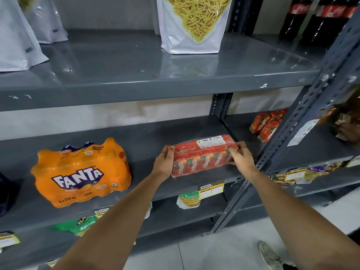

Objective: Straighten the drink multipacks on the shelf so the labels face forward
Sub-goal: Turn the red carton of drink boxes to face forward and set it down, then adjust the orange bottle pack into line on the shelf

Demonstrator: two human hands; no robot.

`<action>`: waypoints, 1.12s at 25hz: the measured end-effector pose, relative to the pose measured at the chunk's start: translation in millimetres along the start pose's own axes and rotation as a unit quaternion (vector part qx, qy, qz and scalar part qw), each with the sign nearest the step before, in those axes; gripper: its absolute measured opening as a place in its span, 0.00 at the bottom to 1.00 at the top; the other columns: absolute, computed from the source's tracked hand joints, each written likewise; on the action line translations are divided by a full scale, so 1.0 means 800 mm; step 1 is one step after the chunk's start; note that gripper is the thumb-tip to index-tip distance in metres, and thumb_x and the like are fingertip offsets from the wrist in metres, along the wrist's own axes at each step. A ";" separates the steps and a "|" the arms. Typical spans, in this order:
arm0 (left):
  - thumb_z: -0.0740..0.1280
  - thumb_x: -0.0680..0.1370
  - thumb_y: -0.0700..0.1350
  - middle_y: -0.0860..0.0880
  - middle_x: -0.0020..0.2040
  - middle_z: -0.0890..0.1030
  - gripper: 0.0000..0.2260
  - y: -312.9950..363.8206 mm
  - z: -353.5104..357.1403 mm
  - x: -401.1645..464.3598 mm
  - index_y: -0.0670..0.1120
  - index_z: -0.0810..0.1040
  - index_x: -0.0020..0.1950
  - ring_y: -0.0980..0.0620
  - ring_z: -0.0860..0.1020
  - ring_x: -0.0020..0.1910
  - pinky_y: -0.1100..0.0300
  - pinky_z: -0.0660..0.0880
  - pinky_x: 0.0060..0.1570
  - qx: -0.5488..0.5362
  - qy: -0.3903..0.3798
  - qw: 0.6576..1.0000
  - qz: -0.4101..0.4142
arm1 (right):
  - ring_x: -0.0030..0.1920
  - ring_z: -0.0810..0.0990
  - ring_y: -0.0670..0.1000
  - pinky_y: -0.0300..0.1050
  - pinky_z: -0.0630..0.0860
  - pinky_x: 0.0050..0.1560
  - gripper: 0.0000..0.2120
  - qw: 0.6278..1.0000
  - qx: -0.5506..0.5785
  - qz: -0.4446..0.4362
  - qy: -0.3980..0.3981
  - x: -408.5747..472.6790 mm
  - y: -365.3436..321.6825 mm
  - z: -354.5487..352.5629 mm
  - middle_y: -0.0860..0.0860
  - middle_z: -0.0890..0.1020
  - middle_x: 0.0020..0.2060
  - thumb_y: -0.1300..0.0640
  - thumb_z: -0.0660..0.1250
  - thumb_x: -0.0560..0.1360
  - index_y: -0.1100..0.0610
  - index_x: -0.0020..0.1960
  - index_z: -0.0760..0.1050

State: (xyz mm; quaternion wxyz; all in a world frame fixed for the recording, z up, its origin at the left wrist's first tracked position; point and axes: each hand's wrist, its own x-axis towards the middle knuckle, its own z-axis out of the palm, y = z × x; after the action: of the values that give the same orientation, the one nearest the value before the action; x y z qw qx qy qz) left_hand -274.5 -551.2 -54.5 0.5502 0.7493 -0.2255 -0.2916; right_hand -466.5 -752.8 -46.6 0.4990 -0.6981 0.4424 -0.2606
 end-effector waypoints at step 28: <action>0.54 0.71 0.72 0.41 0.68 0.73 0.39 0.034 -0.371 -0.097 0.45 0.66 0.72 0.38 0.72 0.66 0.37 0.61 0.67 0.382 0.169 0.897 -0.142 | 0.71 0.67 0.60 0.57 0.68 0.69 0.34 0.878 -0.196 -0.244 -0.362 -0.162 -0.212 0.325 0.56 0.66 0.73 0.45 0.75 0.70 0.41 0.73 0.67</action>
State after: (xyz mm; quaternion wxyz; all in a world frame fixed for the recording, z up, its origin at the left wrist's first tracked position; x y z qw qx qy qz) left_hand -128.3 -302.7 52.6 0.2035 0.9640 -0.1144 -0.1275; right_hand -257.8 -499.5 25.7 0.3980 -0.9131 0.0883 -0.0118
